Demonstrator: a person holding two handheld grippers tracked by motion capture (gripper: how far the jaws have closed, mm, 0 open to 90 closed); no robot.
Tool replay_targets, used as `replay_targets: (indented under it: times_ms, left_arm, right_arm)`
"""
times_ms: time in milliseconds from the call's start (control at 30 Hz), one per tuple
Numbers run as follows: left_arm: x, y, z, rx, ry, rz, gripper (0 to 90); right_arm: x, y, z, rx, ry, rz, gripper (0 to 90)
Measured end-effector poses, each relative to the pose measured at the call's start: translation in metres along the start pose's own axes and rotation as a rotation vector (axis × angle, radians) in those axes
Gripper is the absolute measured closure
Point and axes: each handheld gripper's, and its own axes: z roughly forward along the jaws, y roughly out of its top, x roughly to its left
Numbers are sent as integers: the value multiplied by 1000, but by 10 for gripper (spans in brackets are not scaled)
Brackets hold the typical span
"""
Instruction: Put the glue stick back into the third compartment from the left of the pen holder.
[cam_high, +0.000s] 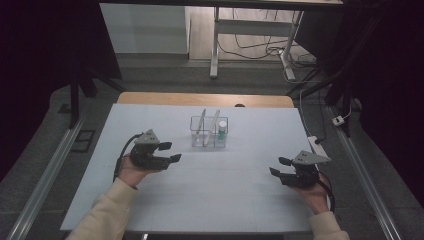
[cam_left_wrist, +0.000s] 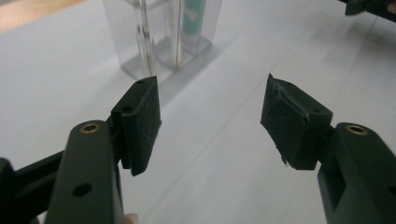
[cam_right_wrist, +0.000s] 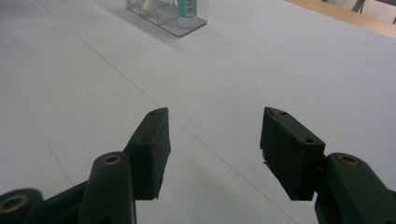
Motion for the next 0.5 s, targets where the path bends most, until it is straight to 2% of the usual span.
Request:
replay_targets:
  times_ms: [233, 500]
  left_arm:
    - [-5, -31, -15, 1, 28, -18, 369]
    - [-4, -44, -20, 8, 35, -38, 367]
  right_arm:
    - [0, 1, -1, -12, 1, -5, 417]
    - [0, 2, -1, -16, 4, -9, 413]
